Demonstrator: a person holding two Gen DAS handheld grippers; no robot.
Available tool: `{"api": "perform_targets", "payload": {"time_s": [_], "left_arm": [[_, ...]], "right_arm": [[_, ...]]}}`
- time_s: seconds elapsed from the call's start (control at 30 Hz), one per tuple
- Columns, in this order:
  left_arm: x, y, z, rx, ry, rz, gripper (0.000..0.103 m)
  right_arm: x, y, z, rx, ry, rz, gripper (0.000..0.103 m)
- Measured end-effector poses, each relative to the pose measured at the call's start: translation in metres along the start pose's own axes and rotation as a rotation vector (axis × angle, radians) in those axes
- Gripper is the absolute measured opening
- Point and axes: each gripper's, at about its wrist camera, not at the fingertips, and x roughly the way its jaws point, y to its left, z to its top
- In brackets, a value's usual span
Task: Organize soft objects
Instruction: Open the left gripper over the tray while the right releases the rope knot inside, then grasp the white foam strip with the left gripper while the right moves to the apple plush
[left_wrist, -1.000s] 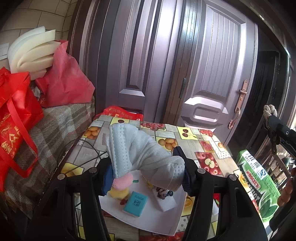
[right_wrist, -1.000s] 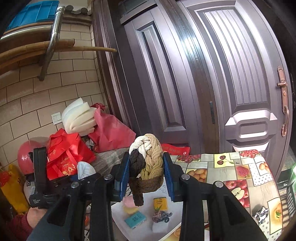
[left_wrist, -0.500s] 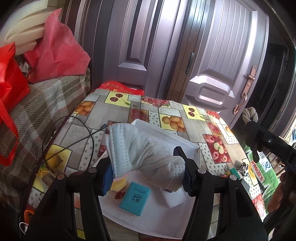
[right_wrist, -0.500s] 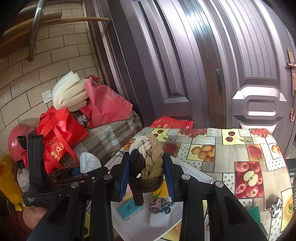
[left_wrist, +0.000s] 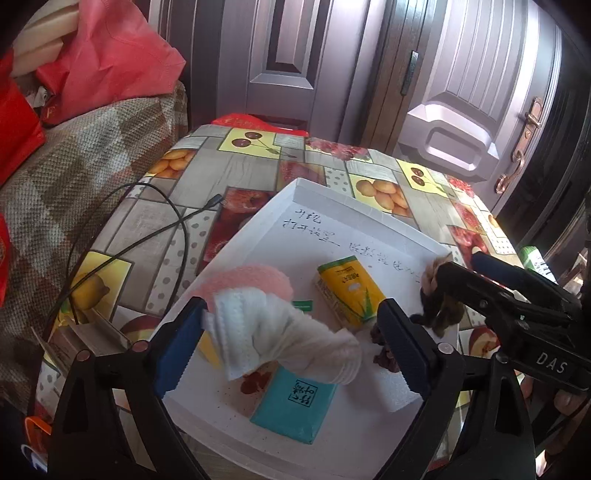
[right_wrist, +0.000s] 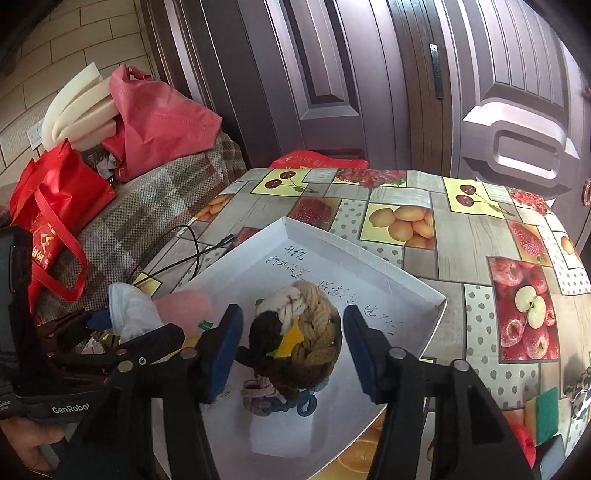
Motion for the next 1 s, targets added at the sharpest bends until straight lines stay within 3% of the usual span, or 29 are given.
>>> {"api": "perform_targets", "payload": {"time_s": [0.03, 0.1, 0.4, 0.67, 0.9, 1.0], "left_arm": [[0.0, 0.004, 0.0, -0.011, -0.003, 0.014, 0.103], [0.001, 0.01, 0.0, -0.031, -0.003, 0.03, 0.103], [-0.014, 0.003, -0.002, -0.021, -0.018, 0.038, 0.103], [-0.055, -0.01, 0.002, 0.0, -0.08, 0.026, 0.103], [-0.095, -0.03, 0.005, 0.045, -0.139, -0.006, 0.103], [-0.116, -0.041, 0.003, 0.073, -0.17, -0.028, 0.103]], "right_arm": [[0.001, -0.001, -0.001, -0.003, -0.007, -0.008, 0.087], [0.002, -0.003, -0.002, 0.003, -0.003, -0.017, 0.103], [-0.015, -0.003, -0.007, 0.026, -0.031, -0.03, 0.103], [-0.069, 0.001, -0.005, 0.046, -0.125, -0.035, 0.103], [-0.142, 0.006, -0.006, 0.041, -0.292, -0.109, 0.103], [-0.182, 0.008, -0.01, 0.048, -0.403, -0.134, 0.103]]}}
